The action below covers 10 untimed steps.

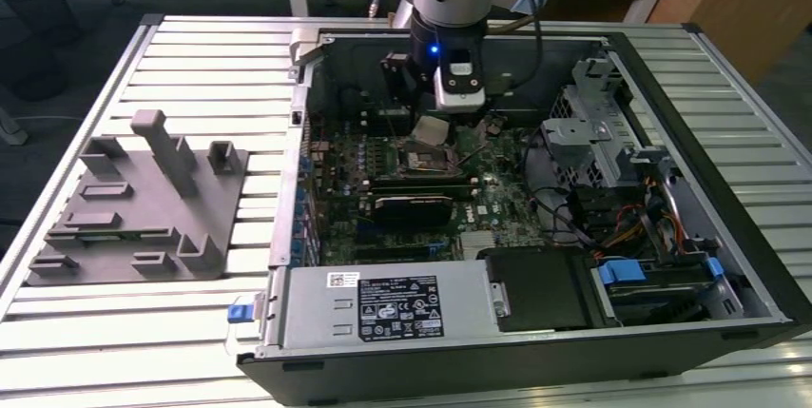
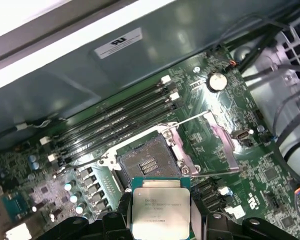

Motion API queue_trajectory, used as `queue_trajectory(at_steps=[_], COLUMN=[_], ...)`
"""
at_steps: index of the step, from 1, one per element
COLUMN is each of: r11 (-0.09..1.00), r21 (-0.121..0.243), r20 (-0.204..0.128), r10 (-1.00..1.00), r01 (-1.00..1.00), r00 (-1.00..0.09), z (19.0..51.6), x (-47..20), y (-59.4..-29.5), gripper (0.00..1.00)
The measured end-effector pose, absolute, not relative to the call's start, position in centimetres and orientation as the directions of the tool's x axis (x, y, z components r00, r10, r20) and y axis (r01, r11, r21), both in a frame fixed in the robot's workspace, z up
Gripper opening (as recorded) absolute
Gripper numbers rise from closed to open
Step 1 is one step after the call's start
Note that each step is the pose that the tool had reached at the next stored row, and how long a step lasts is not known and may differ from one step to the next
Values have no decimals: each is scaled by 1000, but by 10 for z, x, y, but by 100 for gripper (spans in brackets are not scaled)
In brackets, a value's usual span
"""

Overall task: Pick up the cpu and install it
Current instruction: 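Place the cpu into insertion slot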

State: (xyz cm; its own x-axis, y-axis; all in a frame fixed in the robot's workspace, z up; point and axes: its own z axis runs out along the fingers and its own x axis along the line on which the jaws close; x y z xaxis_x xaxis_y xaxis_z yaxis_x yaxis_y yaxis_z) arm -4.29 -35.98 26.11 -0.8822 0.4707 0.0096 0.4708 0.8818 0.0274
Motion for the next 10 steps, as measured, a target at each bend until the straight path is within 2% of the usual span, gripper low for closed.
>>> queue_trajectory(at_steps=[10], r11=[831], r21=[27], r20=[10], r10=[556], r01=[556], r00=[-831], z=[261], x=[-43], y=[-360], gripper=[55])
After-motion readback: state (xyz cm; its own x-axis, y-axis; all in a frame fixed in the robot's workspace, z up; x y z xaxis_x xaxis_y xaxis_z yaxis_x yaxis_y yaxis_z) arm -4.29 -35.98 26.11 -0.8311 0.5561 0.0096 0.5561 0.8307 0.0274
